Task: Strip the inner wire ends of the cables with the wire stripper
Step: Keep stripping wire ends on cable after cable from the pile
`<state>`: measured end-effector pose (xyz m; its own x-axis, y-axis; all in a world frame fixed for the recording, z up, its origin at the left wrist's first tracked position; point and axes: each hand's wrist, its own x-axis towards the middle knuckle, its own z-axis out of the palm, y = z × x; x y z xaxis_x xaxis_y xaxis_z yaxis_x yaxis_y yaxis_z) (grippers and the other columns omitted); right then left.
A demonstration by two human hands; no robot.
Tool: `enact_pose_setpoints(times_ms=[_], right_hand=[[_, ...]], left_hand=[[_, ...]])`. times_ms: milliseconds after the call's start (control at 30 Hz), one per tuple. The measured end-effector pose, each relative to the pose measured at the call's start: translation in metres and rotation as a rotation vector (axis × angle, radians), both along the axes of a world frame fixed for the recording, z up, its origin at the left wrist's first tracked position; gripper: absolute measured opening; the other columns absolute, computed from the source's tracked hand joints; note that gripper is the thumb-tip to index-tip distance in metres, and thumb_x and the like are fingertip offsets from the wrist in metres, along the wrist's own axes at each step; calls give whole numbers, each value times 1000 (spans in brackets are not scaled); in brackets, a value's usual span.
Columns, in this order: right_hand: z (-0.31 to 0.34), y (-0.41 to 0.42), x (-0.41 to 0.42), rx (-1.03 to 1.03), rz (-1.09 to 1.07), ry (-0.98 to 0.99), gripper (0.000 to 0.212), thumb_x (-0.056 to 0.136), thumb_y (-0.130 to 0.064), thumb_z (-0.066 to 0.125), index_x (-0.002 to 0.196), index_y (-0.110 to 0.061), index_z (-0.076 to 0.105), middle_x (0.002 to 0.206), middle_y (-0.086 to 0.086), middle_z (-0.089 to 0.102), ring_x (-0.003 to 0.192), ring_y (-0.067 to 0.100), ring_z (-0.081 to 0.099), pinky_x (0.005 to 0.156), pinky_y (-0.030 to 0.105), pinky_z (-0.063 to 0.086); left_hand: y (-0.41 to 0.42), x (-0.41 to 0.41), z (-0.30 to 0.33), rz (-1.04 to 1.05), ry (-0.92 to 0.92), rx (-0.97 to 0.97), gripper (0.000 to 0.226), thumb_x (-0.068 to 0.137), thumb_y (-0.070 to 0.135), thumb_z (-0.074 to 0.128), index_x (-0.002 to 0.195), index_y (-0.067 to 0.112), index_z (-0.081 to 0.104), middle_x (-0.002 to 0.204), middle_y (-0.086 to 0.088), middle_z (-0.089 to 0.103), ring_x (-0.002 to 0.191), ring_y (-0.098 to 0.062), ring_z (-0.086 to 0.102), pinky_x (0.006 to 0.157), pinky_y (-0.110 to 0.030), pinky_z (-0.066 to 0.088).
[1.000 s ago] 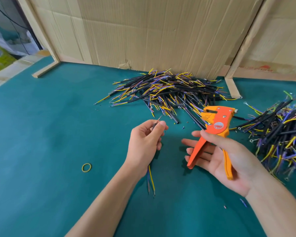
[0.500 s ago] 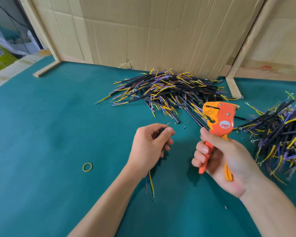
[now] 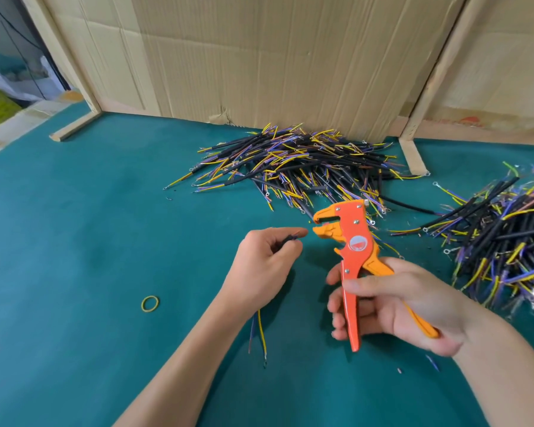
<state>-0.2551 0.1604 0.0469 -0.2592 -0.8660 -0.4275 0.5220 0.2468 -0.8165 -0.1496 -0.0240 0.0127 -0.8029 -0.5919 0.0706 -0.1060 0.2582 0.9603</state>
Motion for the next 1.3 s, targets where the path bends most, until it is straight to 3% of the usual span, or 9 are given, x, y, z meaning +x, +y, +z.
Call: enact_pose_setpoints(times_ms=[200,367,533,733,867,1033,1133,1200,1300], right_hand=[[-1,4,-3,-25,131,47,33,76,-9,82,105,-3,67,89,30,60,76,41,63,75,56,55],[-1,4,-2,-18,144,77,26,75,-8,82,97,-7,68,83,24,58,70,38,61,69,50,56],[0,1,0,-29,161,101,21,76,-11,82,90,-8,67,77,20,56,65,34,58,64,46,56],[-2,0,1,-24,164,123,26,75,-15,83,84,-10,59,70,15,48,57,29,51,57,40,50],[-2,-2,4,-11,107,109,34,71,-15,84,77,-11,51,61,9,38,46,22,40,48,30,40],[0,-5,7,-12,31,125,39,66,-17,85,69,-14,46,58,4,29,39,17,30,40,23,34],[1,-5,7,-15,22,115,37,66,-14,85,72,-14,49,58,5,30,40,17,31,40,24,34],[0,-5,5,-31,12,99,33,66,-12,84,74,-13,52,59,7,32,41,18,32,41,26,35],[-1,-3,3,-60,20,73,30,68,-9,83,79,-11,55,61,9,36,46,21,36,46,30,38]], left_hand=[[-1,-1,2,-43,-38,-7,48,78,31,51,119,27,75,68,20,46,55,-3,45,60,-25,33],[-1,1,7,-110,-16,-35,34,82,29,50,103,41,74,74,12,40,60,-9,42,64,-30,32],[0,2,8,-128,-25,-62,22,83,30,49,86,17,67,74,9,38,62,-14,38,66,-35,31],[0,2,9,-125,-5,-22,17,83,28,50,76,21,64,73,11,37,64,-16,36,66,-40,30],[1,3,12,-138,5,-16,22,83,27,49,83,11,63,75,8,37,65,-16,36,66,-42,30],[1,5,16,-188,19,38,18,87,27,50,79,16,61,79,0,42,64,-16,40,63,-33,35],[-1,6,13,-196,36,73,22,92,29,54,89,12,68,78,-1,48,62,-16,42,58,-27,35],[-1,5,10,-171,85,104,16,100,19,57,99,22,72,79,-1,56,61,-15,43,58,-26,36],[-2,4,7,-66,160,122,8,100,7,57,99,14,61,82,0,72,60,-11,51,61,-21,41]])
